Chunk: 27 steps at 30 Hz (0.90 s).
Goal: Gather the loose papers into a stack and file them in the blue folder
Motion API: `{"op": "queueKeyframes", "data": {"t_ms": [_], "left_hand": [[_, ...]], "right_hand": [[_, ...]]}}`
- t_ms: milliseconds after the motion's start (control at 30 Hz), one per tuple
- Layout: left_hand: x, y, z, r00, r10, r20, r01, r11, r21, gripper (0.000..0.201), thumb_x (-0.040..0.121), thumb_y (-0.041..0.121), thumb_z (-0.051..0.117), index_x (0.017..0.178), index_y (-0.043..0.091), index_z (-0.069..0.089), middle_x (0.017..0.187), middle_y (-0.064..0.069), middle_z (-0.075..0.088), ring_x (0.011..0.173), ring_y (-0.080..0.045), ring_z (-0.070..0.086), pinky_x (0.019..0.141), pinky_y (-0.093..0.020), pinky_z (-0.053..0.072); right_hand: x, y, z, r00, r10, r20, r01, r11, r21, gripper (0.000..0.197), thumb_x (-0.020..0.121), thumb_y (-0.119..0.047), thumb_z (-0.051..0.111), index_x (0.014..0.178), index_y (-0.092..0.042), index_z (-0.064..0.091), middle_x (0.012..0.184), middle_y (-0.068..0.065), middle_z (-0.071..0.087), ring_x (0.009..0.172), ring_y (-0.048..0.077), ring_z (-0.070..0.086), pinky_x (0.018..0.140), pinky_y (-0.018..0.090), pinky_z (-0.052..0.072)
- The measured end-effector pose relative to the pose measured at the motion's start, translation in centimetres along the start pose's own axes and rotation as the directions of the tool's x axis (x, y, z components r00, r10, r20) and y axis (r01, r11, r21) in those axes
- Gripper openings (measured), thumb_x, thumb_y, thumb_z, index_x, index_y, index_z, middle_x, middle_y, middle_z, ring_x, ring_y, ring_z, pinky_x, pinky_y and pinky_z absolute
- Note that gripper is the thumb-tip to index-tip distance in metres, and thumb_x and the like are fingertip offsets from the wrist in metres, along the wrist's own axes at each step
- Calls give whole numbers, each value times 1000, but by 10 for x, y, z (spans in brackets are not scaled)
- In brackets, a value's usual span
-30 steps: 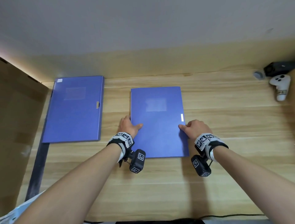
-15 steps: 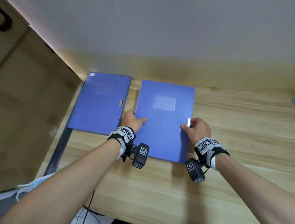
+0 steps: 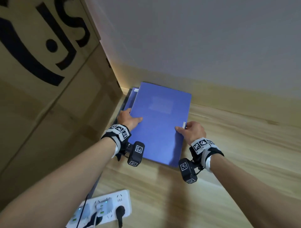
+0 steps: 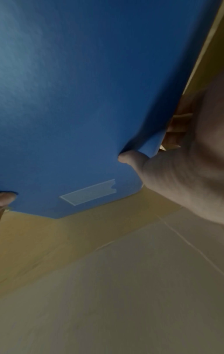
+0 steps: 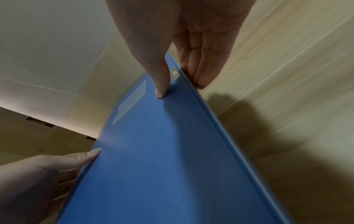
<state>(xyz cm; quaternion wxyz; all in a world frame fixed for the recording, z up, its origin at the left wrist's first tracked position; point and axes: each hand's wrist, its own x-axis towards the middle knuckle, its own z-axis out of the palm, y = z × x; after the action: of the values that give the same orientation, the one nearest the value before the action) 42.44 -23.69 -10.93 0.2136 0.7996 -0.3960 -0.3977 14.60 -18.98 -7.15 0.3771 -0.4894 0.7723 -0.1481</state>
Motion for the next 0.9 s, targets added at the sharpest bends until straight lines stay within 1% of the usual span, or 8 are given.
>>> {"op": "queueKeyframes", "data": {"t_ms": [100, 267, 333, 433, 500, 633, 800, 900], "left_hand": [[33, -21, -13, 999, -21, 27, 21, 1000, -18, 73, 37, 61, 73, 105, 34, 70, 117, 1, 70, 105, -28, 70, 82, -48, 61], [1, -1, -38, 1000, 28, 9, -28, 999, 33, 45, 78, 37, 76, 121, 24, 68, 127, -1, 62, 122, -27, 55, 97, -48, 54], [0, -1, -40, 1000, 18, 19, -18, 1000, 24, 56, 81, 38, 73, 133, 23, 60, 136, 0, 56, 133, -27, 44, 106, -45, 46], [2, 1, -38, 1000, -1, 21, 2, 998, -63, 67, 89, 22, 72, 148, 9, 43, 147, -6, 51, 137, -29, 48, 105, -34, 42], [3, -1, -38, 1000, -13, 16, 13, 999, -45, 72, 89, 22, 72, 151, 10, 37, 152, -6, 47, 139, -28, 46, 109, -37, 42], [2, -3, -39, 999, -22, 29, 23, 999, -31, 64, 89, 25, 72, 146, 14, 45, 143, -3, 55, 131, -28, 53, 106, -39, 47], [3, -3, -37, 1000, -9, 27, 9, 1000, 2, 53, 88, 26, 71, 137, 19, 52, 135, -3, 61, 124, -30, 58, 103, -44, 50], [0, 4, -39, 999, -20, 37, 20, 1000, -2, 53, 92, 19, 67, 141, 12, 49, 139, -7, 57, 128, -31, 55, 102, -37, 45]], "right_hand": [[6, -17, 21, 1000, 17, 16, -17, 1000, -16, 38, 74, -49, 75, 82, -12, 69, 83, 7, 71, 82, 33, 64, 70, 35, 50], [7, -28, 44, 1000, 27, -10, -27, 1000, 4, 37, 76, -46, 75, 88, -13, 66, 82, 3, 68, 80, 29, 61, 72, 35, 49], [6, -32, 51, 1000, 22, -17, -21, 1000, 13, 35, 77, -45, 75, 89, -14, 64, 81, 1, 65, 78, 26, 57, 69, 33, 45], [7, -33, 55, 999, 27, -25, -26, 999, 20, 34, 77, -45, 76, 85, -17, 58, 79, -3, 62, 76, 23, 54, 68, 30, 39], [8, -32, 57, 999, 24, -36, -23, 999, 33, 35, 77, -44, 76, 87, -17, 57, 82, -2, 62, 79, 24, 57, 68, 30, 39], [5, -30, 62, 998, 42, -56, -38, 997, 69, 40, 76, -46, 77, 98, -17, 60, 90, 0, 67, 86, 25, 63, 75, 33, 48], [5, -34, 59, 998, 56, -43, -53, 997, 58, 40, 76, -46, 76, 98, -16, 61, 84, -3, 62, 81, 23, 57, 71, 30, 41], [5, -37, 57, 996, 82, -28, -80, 995, 67, 42, 76, -46, 76, 99, -15, 60, 87, -2, 61, 86, 24, 59, 71, 29, 40]]}}
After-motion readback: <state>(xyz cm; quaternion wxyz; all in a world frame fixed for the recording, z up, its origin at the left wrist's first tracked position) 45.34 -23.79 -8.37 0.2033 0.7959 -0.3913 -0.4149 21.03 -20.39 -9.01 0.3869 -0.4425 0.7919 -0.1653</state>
